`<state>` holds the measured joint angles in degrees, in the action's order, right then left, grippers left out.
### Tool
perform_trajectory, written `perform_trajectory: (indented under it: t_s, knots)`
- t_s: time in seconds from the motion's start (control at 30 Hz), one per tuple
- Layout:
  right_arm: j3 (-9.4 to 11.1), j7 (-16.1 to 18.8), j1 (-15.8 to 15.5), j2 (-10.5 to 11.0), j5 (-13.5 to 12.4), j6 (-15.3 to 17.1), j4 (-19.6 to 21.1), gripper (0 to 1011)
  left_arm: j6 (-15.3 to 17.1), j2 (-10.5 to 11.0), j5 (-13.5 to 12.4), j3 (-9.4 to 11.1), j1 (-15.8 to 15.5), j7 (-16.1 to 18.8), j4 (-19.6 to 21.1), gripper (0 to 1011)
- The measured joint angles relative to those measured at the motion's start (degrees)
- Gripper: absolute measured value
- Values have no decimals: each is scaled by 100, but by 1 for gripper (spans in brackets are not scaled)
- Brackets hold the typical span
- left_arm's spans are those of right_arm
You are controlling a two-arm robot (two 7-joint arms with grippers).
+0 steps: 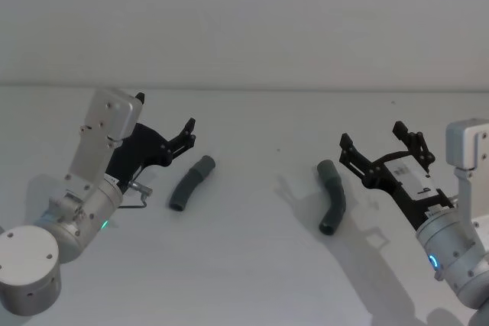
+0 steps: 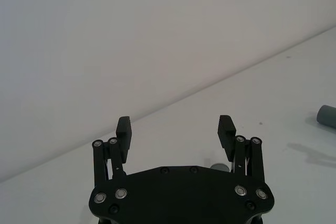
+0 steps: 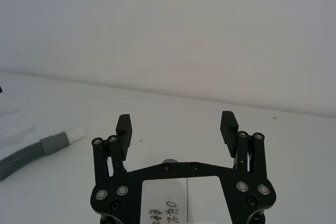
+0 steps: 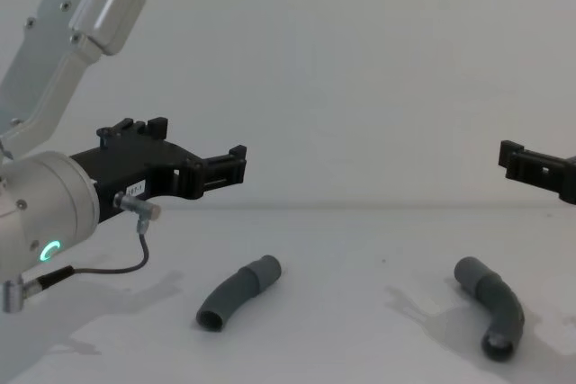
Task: Use both hands to pick up one end of the pipe from the table, align the ends, and insert them.
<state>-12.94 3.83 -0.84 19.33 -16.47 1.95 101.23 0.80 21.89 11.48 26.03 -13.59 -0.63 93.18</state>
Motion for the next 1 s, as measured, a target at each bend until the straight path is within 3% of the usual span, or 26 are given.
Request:
perform_trajectory:
  t_s: [1.0]
  knots:
    - [0, 0, 0, 0, 0, 0, 0, 1001, 0, 0, 0, 0, 0, 0, 0, 1001]
